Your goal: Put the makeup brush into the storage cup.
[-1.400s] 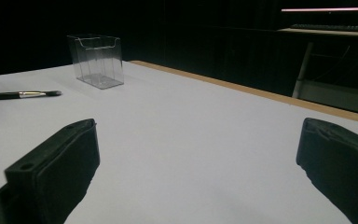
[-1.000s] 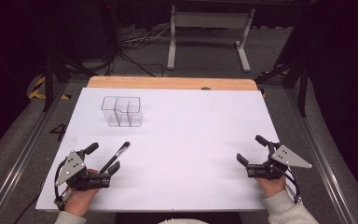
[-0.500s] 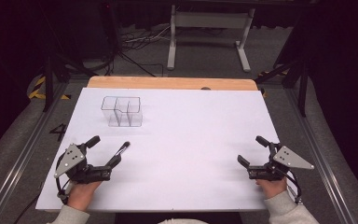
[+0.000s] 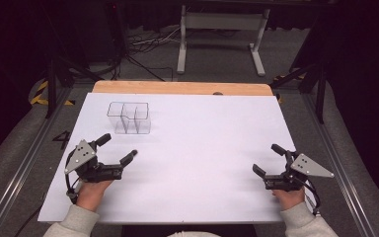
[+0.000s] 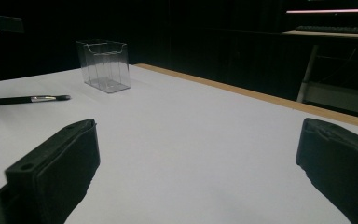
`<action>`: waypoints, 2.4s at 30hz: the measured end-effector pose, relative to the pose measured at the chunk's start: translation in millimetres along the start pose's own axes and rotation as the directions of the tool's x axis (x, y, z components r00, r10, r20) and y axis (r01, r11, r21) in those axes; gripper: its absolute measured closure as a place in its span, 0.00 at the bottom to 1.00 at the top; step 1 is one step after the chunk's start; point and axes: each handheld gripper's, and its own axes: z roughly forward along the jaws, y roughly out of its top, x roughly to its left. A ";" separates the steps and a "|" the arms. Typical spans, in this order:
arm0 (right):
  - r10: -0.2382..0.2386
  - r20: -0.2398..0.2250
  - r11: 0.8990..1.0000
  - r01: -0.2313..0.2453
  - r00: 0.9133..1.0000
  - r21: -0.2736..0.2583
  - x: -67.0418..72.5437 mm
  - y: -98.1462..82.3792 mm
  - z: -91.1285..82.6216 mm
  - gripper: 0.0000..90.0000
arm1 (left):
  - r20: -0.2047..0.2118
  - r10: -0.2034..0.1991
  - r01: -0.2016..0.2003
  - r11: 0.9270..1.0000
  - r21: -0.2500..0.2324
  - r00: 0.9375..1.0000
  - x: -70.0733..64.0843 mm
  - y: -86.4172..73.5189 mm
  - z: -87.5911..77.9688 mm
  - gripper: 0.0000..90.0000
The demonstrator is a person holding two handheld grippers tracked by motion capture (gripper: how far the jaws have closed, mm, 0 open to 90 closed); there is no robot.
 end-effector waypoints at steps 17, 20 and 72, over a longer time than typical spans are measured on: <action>0.003 -0.011 1.000 -0.003 1.000 0.007 0.5 1.1 -0.1 0.00 | -0.020 0.055 -0.048 0.963 0.266 0.998 5.4 27.2 9.3 0.02; 0.004 -0.014 1.000 -0.004 1.000 0.008 0.2 1.0 0.0 0.00 | -0.017 0.064 -0.054 0.935 0.349 0.998 9.0 32.9 13.2 0.02; 0.028 -0.068 0.999 -0.026 0.997 0.030 -0.1 -1.0 2.9 0.01 | 0.000 0.026 -0.014 0.531 0.847 1.000 22.3 58.6 60.6 0.06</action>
